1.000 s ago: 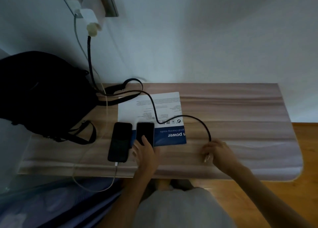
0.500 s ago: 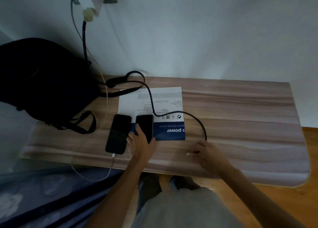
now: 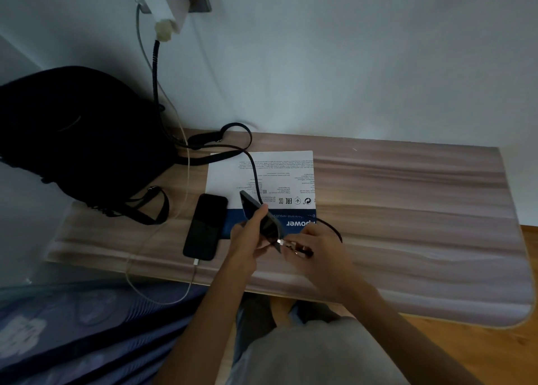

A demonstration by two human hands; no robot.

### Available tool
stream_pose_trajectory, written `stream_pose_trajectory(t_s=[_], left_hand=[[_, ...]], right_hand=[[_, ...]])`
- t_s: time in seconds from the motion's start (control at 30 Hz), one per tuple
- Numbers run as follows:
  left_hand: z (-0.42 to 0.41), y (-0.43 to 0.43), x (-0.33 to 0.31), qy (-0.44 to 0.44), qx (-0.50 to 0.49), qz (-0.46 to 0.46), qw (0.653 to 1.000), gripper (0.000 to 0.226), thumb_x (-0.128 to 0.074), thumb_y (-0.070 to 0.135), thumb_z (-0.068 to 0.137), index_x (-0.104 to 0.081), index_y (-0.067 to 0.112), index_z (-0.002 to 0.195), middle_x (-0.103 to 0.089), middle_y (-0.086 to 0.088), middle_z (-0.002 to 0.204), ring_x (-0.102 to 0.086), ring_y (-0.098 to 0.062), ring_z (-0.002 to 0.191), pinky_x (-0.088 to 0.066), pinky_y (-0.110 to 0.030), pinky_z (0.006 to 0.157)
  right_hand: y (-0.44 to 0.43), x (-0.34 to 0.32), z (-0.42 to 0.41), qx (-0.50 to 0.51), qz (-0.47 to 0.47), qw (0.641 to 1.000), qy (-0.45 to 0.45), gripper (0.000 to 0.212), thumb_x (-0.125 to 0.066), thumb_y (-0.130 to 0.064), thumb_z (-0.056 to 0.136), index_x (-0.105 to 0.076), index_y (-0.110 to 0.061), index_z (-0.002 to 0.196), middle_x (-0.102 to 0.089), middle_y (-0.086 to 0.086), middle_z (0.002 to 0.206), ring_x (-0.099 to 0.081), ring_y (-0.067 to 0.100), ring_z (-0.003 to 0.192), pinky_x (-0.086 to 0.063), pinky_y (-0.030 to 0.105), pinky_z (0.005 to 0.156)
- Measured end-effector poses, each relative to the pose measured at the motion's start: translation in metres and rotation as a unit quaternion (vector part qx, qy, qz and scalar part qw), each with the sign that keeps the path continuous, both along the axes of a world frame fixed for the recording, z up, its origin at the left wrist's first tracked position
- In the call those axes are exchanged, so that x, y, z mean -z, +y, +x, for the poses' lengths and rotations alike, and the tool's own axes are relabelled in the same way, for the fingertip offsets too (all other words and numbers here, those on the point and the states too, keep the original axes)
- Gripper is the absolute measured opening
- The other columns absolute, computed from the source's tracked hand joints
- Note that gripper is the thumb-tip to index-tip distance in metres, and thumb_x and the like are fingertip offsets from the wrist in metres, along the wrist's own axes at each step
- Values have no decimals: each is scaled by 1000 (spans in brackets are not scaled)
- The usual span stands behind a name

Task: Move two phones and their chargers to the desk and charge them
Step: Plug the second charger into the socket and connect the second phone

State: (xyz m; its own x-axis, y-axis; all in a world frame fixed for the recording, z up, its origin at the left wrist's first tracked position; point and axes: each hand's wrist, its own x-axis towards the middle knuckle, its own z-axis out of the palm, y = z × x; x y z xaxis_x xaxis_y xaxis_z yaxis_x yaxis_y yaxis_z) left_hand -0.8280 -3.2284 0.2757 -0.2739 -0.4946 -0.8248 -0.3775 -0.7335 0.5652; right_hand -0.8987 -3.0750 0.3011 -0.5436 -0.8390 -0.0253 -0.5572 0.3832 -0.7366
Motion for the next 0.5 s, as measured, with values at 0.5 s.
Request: stream_pose_trajectory(t_s=[0.5], left_hand=[[4, 0, -1, -27, -42, 13, 999, 67, -77, 41, 83, -53, 2, 132, -67, -22, 116, -65, -28, 96, -54, -36, 73]], right_hand=[[-3, 11, -3, 11, 2, 1000, 6, 7, -71, -26, 88, -76, -23, 92, -48, -10, 77, -44, 2, 61, -34, 11, 54]])
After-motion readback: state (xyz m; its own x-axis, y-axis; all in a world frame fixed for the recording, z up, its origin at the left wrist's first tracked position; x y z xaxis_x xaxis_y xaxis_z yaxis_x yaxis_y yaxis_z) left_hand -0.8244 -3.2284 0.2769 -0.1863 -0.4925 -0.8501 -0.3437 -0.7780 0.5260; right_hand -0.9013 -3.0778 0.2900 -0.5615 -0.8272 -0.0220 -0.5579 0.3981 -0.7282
